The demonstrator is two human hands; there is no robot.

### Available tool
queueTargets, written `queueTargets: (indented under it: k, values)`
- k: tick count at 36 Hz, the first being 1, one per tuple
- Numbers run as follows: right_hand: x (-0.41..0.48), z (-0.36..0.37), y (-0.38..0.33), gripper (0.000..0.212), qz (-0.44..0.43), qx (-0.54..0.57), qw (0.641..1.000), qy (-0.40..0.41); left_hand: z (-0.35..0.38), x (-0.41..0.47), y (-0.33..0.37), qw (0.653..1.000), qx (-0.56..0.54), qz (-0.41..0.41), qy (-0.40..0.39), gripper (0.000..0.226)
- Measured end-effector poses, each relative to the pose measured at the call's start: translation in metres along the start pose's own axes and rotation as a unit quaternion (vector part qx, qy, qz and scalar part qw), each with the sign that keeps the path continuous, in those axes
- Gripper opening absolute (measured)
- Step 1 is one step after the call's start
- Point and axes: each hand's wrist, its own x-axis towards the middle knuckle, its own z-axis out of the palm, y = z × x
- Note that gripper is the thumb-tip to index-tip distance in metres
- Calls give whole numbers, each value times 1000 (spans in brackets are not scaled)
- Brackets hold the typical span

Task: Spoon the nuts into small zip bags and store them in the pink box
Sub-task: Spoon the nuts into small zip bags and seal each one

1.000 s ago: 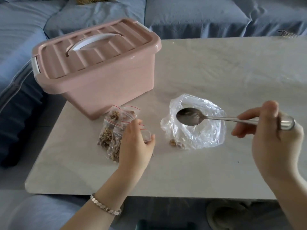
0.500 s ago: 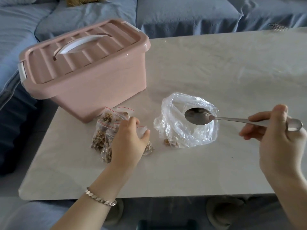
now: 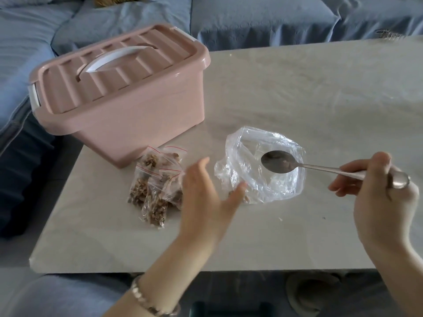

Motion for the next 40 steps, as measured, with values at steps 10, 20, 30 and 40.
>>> queueTargets:
  k: [10,20,30,40]
  values:
    - [-27,-3,19,36,-7,-47,991,-122,47,25,-3,982,-49,-158,-93,18]
    - [-46,1,30,37,-34,-46,980,-190,12,11,-16,949,-218,-184,-133,20]
    - [-64,12,41,33,-1,3,988,-156,14,23,-11,865,-395,-287,-117,21]
    - [-76,28,53,32,149,27,979,-133,24,25,-19,841,-414,-328,-113,11]
